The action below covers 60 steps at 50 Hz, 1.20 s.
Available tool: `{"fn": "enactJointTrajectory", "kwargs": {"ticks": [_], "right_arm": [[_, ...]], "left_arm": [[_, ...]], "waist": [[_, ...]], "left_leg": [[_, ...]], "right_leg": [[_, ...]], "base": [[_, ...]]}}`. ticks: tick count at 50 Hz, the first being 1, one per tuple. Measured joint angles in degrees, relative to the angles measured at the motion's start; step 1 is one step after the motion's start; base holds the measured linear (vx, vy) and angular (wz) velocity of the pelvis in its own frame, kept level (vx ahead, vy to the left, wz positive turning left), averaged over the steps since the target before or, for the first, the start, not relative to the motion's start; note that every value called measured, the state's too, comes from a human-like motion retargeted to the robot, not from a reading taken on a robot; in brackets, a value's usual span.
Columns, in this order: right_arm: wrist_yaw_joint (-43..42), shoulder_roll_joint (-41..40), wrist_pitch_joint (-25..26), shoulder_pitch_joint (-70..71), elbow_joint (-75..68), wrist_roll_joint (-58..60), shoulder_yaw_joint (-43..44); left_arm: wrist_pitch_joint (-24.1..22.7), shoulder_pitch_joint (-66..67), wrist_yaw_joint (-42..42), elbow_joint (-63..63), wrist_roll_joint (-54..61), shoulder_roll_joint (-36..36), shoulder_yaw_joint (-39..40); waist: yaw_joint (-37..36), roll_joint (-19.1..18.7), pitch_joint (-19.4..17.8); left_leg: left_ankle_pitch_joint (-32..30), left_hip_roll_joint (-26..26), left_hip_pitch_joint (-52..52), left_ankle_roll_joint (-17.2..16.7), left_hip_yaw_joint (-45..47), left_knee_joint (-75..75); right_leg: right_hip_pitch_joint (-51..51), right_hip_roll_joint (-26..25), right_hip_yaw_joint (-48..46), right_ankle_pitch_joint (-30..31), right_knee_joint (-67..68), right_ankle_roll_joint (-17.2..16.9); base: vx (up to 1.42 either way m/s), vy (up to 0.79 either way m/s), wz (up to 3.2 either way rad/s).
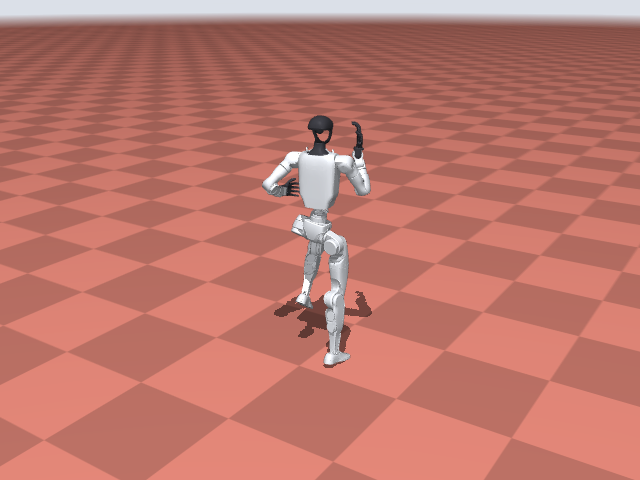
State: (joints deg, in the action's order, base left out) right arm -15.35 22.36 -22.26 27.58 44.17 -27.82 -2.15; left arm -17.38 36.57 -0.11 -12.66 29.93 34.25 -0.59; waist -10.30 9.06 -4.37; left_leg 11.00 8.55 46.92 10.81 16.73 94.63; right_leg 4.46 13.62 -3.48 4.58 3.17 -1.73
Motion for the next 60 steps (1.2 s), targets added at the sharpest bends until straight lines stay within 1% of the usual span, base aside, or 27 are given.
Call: {"fn": "enactJointTrajectory", "kwargs": {"ticks": [3, 5, 7, 10, 11, 13, 15, 18, 20, 23, 25, 28, 30, 33, 35, 37, 39, 40, 42, 46, 48, 50, 53, 55, 57, 58, 60], "right_arm": [[8.92, -0.18, 1.06, -14.31, 0.87, -2.65, -2.54], [12.16, 0.71, 0.72, -22.73, 0.13, -3.05, -5.29], [13.93, 3.97, 1.13, -29.26, -1.03, -4.83, -5.89], [17.48, 10.85, 1.78, -36.44, -4.95, -7.24, -4.48], [17.68, 11.96, 1.93, -38.31, -8.15, -7.5, -4.48], [16.71, 11.45, 2.38, -42.15, -15.09, -8.96, -4.32], [15.49, 8.17, 2.74, -46.94, -19.16, -12.81, -2.65], [19.5, 10.78, 3.55, -56.97, -14.5, -17.46, 1.85], [22.61, 17.08, 4.33, -62.84, -10.58, -16.79, 4.58], [25.16, 22.7, 6.29, -69.86, -7.71, -18.13, 7.6], [25.15, 24.3, 8.75, -72.73, -7.54, -17.21, 8.59], [24.97, 20.75, 10.77, -70.55, -8.51, -11.04, 6.36], [23.73, 19.28, 11.66, -65.63, -9.76, -7.69, 3.45], [20.84, 17.46, 11.62, -56.91, -11.73, -3.84, -0.45], [16.85, 15.85, 9.63, -47.6, -15.02, -2.01, -4.34], [10.74, 13.5, 7.03, -32.03, -19.23, 1.67, -9.14], [6.94, 9.03, 6.08, -16.05, -20.0, 5.27, -10.27], [5.79, 6.14, 5.93, -8.3, -19.6, 6.52, -9.86], [3.21, 0.92, 5.23, 1.55, -15.5, 8.7, -7.02], [-1.65, -5.16, 4.55, 8.42, -5.51, 11.53, -5.95], [0.16, -5.87, 4.65, 6.68, -2.25, 9.92, -7.07], [4.38, -5.48, 5.4, 2.51, 0.35, 9.0, -8.23], [9.54, -4.23, 4.66, -8.67, 3.99, 6.47, -10.03], [10.43, -2.89, 4.2, -15.16, 3.65, 4.67, -10.88], [11.42, -1.02, 5.07, -20.14, 0.96, 4.94, -10.59], [12.79, -0.21, 5.26, -22.61, -1.36, 5.8, -10.58], [13.7, 1.24, 5.45, -27.73, -8.08, 9.28, -9.99]], "left_arm": [[0.42, -2.58, -0.6, 0.71, -5.43, -2.35, -3.31], [0.25, -7.46, 1.53, 1.38, -10.91, -3.82, -5.75], [0.84, -15.2, 4.96, 1.53, -15.02, -5.13, -7.43], [0.38, -30.88, 9.35, 1.33, -19.26, -8.05, -9.11], [-0.21, -38.03, 11.31, 1.6, -20.27, -9.14, -9.93], [-0.86, -53.37, 15.17, 1.95, -22.23, -10.61, -11.28], [0.13, -68.47, 18.56, 0.78, -25.11, -10.82, -11.67], [2.31, -80.6, 21.47, -5.5, -31.93, -10.19, -10.14], [2.82, -81.41, 24.78, -10.53, -35.34, -9.4, -9.54], [2.51, -76.59, 27.41, -15.76, -33.74, -9.95, -10.92], [1.8, -75.16, 28.38, -17.07, -21.91, -9.52, -10.21], [1.74, -70.71, 22.46, -19.38, -17.38, -11.35, -9.42], [1.01, -66.91, 19.86, -21.29, -12.63, -12.68, -9.44], [1.54, -59.54, 15.29, -23.54, -4.42, -12.62, -8.63], [1.96, -52.38, 10.89, -23.21, -1.61, -12.04, -6.35], [1.55, -40.2, 9.69, -20.5, 4.03, -12.69, -1.96], [0.94, -26.55, 9.62, -16.12, 10.93, -13.96, 1.08], [0.61, -20.29, 9.62, -13.83, 13.97, -14.12, 2.09], [0.68, -9.8, 9.56, -12.21, 15.22, -9.47, 2.19], [2.48, 5.1, 6.4, -13.7, 11.77, 3.69, 3.58], [3.92, 10.24, 3.63, -13.76, 10.25, 5.4, 4.48], [6.0, 13.04, 1.26, -13.79, 8.59, 4.56, 5.12], [8.22, 10.7, 0.11, -14.02, 2.1, 2.38, 2.99], [8.08, 4.94, 1.85, -13.16, -3.42, 1.01, 0.77], [7.09, -3.71, 5.65, -12.07, -4.51, -1.46, -0.96], [6.17, -8.96, 6.97, -10.87, -6.97, -3.95, -2.38], [3.83, -23.87, 11.92, -7.99, -11.16, -8.84, -5.46]], "waist": [[3.47, -4.4, 3.9], [5.06, -8.93, 4.73], [8.24, -12.98, 3.86], [15.32, -16.48, -0.66], [18.09, -15.93, -3.42], [22.85, -13.78, -9.31], [24.11, -13.09, -11.96], [22.29, -13.83, -6.2], [25.13, -15.77, -1.36], [31.69, -19.02, 2.68], [31.79, -17.95, 3.9], [25.58, -9.29, 5.35], [20.55, -4.22, 5.35], [12.16, -1.77, 2.0], [8.62, -2.11, -1.2], [8.52, -5.03, -7.77], [9.27, -5.57, -12.29], [9.89, -4.99, -12.77], [8.36, -4.24, -9.1], [0.49, 0.45, 0.16], [-0.85, 1.79, 2.1], [-0.62, -0.17, 2.08], [1.15, -11.01, 1.02], [4.05, -15.86, 2.22], [9.02, -16.36, 0.25], [11.8, -16.72, -1.11], [16.63, -15.69, -6.06]], "left_leg": [[-5.45, -1.25, -20.85, -3.88, -1.53, -28.74], [-13.12, 0.36, -34.47, -6.76, -2.68, -49.98], [-12.61, 1.79, -44.44, -9.96, -5.13, -65.54], [12.82, 2.66, -54.83, -11.81, -8.66, -78.37], [18.81, 1.91, -55.58, -9.25, -10.14, -77.96], [28.13, 0.53, -51.85, -3.63, -14.11, -67.26], [31.33, 1.33, -42.52, -3.25, -15.82, -52.17], [25.86, 1.96, -41.04, -6.91, -11.56, -59.25], [16.97, 2.27, -44.02, -8.3, -10.97, -70.36], [-2.44, 3.46, -46.91, -12.05, -14.99, -80.97], [-11.61, 1.41, -49.04, -11.61, -16.35, -84.43], [-3.95, -7.32, -43.73, -3.17, -10.9, -68.26], [4.49, -10.61, -31.61, 0.62, -5.78, -42.64], [16.31, -7.92, -13.53, 0.8, -2.62, -3.53], [21.45, -5.64, -0.8, -1.36, -3.56, 18.78], [23.98, -4.63, 7.53, -5.02, -7.02, 32.78], [25.42, -5.9, 12.84, -6.56, -8.07, 39.06], [25.55, -7.02, 15.85, -6.12, -7.79, 40.51], [24.55, -7.25, 18.53, -3.54, -7.48, 37.96], [18.29, -7.7, 8.22, -0.54, -4.36, 14.63], [12.52, -8.91, -4.76, -1.08, -2.84, -5.07], [3.64, -9.33, -21.04, -3.45, -3.68, -29.0], [-14.36, -3.43, -44.8, -12.75, -11.07, -67.38], [-14.41, 1.33, -50.75, -15.85, -12.97, -80.48], [-0.37, 2.15, -54.4, -13.89, -12.15, -84.7], [5.83, 2.72, -55.53, -13.05, -11.51, -86.12], [15.11, 2.11, -56.26, -7.54, -12.87, -85.09]], "right_leg": [[-4.28, -2.68, -4.73, -6.67, 14.55, 3.65], [-14.22, -5.7, -5.3, -16.72, 40.1, 6.48], [-25.8, -9.18, -5.07, -24.98, 65.63, 6.48], [-42.42, -9.83, -6.15, -34.63, 99.31, 4.53], [-46.53, -8.83, -5.42, -36.63, 107.83, 3.96], [-52.91, -8.19, -3.53, -39.43, 120.53, 2.94], [-59.79, -10.56, -2.85, -39.06, 126.17, 3.3], [-65.28, -13.39, -1.96, -32.78, 121.84, 4.43], [-60.5, -14.68, -2.62, -28.32, 111.2, 3.3], [-42.53, -16.08, -5.16, -19.07, 83.09, 0.92], [-27.83, -15.02, -5.08, -11.52, 60.32, -1.7], [-10.06, -9.26, 3.85, 1.96, 26.28, -5.1], [-3.76, -3.69, 7.82, 4.22, 12.13, -5.2], [1.24, -0.68, 7.18, -16.23, 6.28, -3.09], [2.51, -0.92, 6.39, -27.92, 4.5, -0.46], [1.03, -3.87, 7.49, -35.08, 12.25, 5.53], [-4.49, -4.87, 8.66, -39.84, 26.57, 7.81], [-6.92, -4.47, 8.61, -40.93, 30.96, 7.35], [-6.33, -4.08, 7.41, -38.06, 25.97, 6.22], [-2.95, -1.76, 8.17, -17.15, 8.92, 0.95], [0.19, -0.98, 9.08, -4.06, 2.68, -2.61], [2.8, -2.52, 7.47, 0.75, 2.6, -2.07], [-4.4, -11.4, -0.97, -12.42, 30.5, 6.19], [-19.37, -15.24, -4.4, -22.8, 60.44, 8.45], [-32.96, -14.93, -5.4, -28.97, 87.66, 3.87], [-38.34, -15.72, -5.44, -33.13, 98.34, 3.88], [-47.25, -16.48, -4.86, -37.62, 116.02, 0.78]], "base": [[0.08, 0.19, -0.59], [0.02, 0.15, -0.84], [-0.07, 0.13, -0.18], [-0.22, 0.16, 0.69], [-0.33, 0.14, 1.34], [-0.36, 0.05, 1.46], [-0.25, -0.04, 0.4], [0.06, -0.03, -0.88], [0.23, -0.05, 0.06], [0.24, -0.11, 1.23], [0.17, -0.14, 0.83], [0.05, -0.16, -0.29], [-0.06, -0.14, -0.84], [-0.12, -0.1, -0.92], [-0.25, -0.11, -0.47], [-0.31, -0.1, -0.41], [-0.18, -0.05, -0.22], [0.02, -0.04, 0.34], [0.18, -0.05, 0.52], [0.29, 0.0, -0.1], [0.28, 0.06, -0.48], [0.24, 0.07, -0.64], [0.13, 0.1, -0.34], [0.0, 0.08, 0.5], [-0.08, 0.06, 1.11], [-0.19, 0.06, 1.26], [-0.28, 0.04, 1.33]]}}
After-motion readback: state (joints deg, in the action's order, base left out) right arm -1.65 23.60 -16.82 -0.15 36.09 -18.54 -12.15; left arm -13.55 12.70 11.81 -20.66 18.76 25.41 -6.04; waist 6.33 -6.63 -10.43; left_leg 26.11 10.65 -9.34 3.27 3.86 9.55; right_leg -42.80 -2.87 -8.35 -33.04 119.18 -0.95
